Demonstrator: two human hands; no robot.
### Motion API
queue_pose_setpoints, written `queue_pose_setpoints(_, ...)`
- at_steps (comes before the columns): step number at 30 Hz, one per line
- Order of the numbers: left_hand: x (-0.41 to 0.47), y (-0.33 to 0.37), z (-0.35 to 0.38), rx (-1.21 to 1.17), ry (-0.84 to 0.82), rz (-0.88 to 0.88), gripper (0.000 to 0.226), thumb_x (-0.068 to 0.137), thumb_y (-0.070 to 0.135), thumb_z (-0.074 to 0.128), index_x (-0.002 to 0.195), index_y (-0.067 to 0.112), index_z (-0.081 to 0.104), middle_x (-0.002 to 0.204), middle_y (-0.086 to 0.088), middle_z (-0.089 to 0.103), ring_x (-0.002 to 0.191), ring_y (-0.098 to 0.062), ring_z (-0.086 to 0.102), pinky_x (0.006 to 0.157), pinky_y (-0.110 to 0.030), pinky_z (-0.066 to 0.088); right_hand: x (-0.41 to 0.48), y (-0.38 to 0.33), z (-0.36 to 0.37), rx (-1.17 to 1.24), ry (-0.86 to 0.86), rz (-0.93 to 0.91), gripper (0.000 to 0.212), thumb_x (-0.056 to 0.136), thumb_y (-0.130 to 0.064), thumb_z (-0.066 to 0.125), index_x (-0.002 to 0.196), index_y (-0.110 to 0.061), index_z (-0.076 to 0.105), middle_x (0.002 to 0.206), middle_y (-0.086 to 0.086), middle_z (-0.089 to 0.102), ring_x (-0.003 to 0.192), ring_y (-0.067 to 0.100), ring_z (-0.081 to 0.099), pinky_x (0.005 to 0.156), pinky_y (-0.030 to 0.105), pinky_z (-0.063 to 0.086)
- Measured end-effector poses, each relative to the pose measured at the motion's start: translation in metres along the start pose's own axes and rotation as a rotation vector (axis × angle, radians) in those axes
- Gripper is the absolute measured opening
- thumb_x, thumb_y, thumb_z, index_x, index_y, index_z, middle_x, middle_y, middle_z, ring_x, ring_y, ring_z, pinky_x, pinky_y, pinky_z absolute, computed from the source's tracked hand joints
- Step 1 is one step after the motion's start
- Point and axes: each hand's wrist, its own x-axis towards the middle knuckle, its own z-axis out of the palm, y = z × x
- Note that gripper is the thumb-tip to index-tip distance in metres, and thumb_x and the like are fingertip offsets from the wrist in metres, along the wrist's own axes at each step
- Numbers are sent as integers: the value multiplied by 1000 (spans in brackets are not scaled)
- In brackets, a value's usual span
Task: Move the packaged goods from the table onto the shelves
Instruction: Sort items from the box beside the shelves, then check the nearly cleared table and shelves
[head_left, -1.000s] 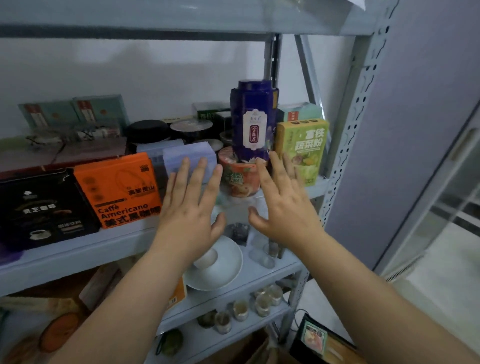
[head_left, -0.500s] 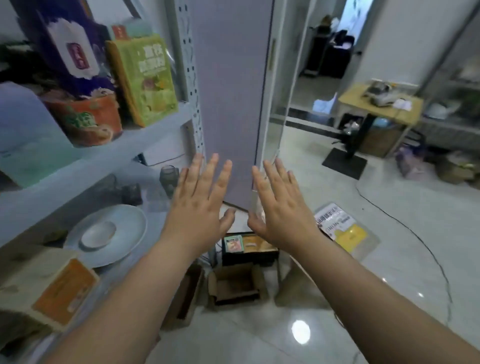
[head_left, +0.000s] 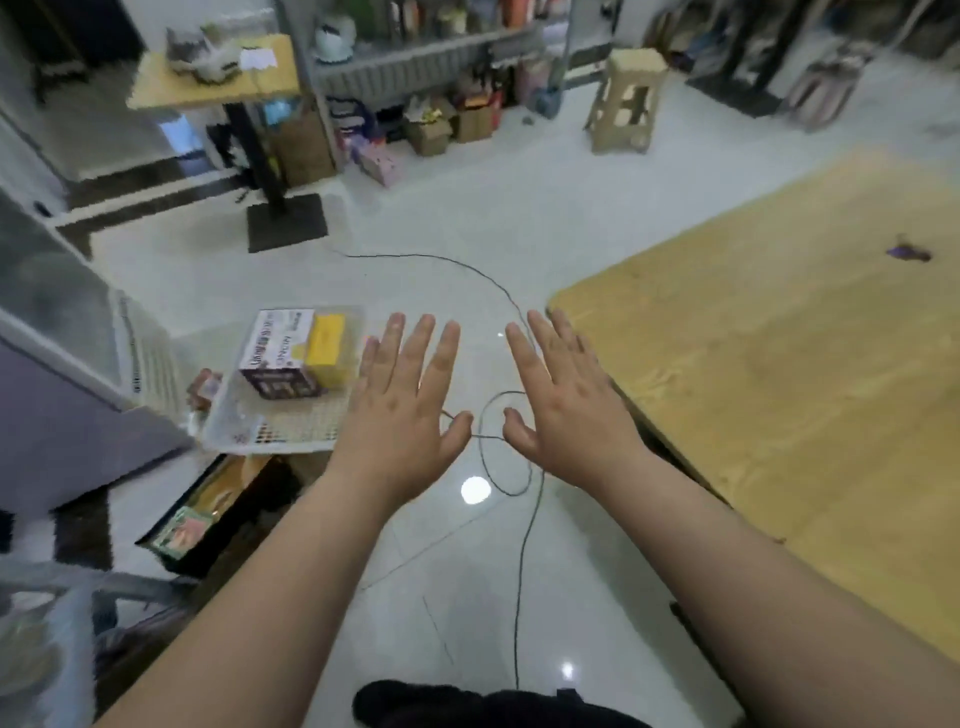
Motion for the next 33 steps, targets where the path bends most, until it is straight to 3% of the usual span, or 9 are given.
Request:
queue_pose_setpoints(3, 35, 89, 23, -70, -44, 169, 84, 90, 53, 40, 160, 14, 16, 164, -15, 23, 153, -39, 12, 123, -54, 12, -64, 68, -34, -61, 24, 210, 79, 84, -30, 63, 153, -2, 35, 157, 26, 33, 148, 47, 25, 118, 60, 27)
queue_pose_setpoints(7, 67, 191, 48, -125, -86, 384, 82, 90, 52, 42, 158, 11, 23, 160, -18, 31, 151, -41, 20, 120, -58, 22, -139, 131, -68, -142, 7, 428, 76, 87, -35, 51, 153, -3, 34, 156, 26, 34, 148, 47, 26, 118, 59, 26)
queue_pose_setpoints(11, 89, 265, 66, -167, -124, 560, 81, 90, 51, 44, 158, 10, 25, 159, -19, 33, 150, -42, 23, 119, -58, 26, -199, 176, -94, -216, 21, 634, 81, 85, -32, 63, 154, -5, 32, 157, 24, 33, 149, 45, 24, 118, 60, 27)
queue_pose_setpoints(20, 150, 367, 96, -276, -169, 911, 81, 89, 52, 42, 156, 10, 25, 157, -23, 36, 148, -45, 24, 117, -60, 28, -255, 216, -130, -338, 41, 1000, 78, 88, -29, 64, 155, -7, 31, 159, 23, 30, 152, 41, 18, 122, 55, 19)
queue_pose_setpoints(26, 165, 434, 105, -276, -171, 1122, 87, 90, 49, 57, 159, 13, 20, 161, -18, 29, 151, -42, 18, 121, -58, 21, -287, 227, -143, -393, 31, 1164, 77, 90, -30, 61, 156, -8, 28, 161, 21, 28, 152, 39, 19, 123, 54, 20)
queue_pose_setpoints(30, 165, 475, 115, -248, -250, 1176, 86, 92, 54, 46, 161, 18, 12, 165, -15, 21, 152, -42, 12, 123, -58, 13, -318, 239, -142, -390, 23, 1252, 77, 89, -30, 62, 155, -7, 31, 158, 21, 33, 151, 39, 22, 121, 53, 22)
queue_pose_setpoints(33, 167, 517, 127, -243, -271, 1223, 85, 93, 53, 49, 161, 18, 12, 165, -13, 20, 153, -39, 11, 123, -57, 10, -344, 265, -146, -384, 34, 1294, 76, 88, -30, 65, 154, -7, 35, 157, 22, 36, 150, 39, 26, 119, 53, 26)
